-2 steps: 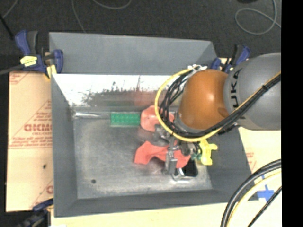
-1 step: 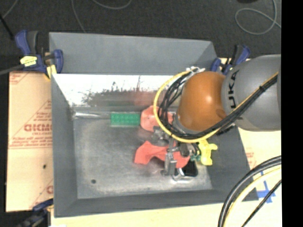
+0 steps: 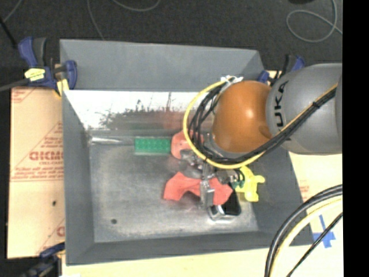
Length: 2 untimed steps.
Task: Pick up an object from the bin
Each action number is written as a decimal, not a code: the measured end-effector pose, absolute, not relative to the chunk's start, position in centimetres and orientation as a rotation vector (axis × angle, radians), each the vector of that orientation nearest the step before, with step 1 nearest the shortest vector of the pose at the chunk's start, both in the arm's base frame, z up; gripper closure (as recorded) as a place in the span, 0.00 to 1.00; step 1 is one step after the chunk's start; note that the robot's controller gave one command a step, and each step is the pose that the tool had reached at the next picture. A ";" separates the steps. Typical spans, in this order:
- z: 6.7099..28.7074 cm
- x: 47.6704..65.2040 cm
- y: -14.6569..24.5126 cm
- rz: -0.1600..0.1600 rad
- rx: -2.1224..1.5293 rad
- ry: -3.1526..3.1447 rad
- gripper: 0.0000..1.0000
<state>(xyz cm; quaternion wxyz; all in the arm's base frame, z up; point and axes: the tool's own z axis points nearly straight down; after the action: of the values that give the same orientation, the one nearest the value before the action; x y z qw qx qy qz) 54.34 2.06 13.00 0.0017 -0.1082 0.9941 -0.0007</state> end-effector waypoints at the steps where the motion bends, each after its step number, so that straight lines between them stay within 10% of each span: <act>1: 8.6 53.8 -0.5 -0.001 -0.072 3.138 1.00; 2: 8.6 53.8 -0.5 -0.001 -0.071 3.138 1.00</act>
Offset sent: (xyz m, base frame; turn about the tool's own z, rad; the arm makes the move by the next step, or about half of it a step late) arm 0.0000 0.0000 0.0000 0.0000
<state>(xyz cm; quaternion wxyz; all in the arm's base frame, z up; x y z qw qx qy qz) 53.76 -0.46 8.63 0.0012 -0.0227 0.9997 -0.0004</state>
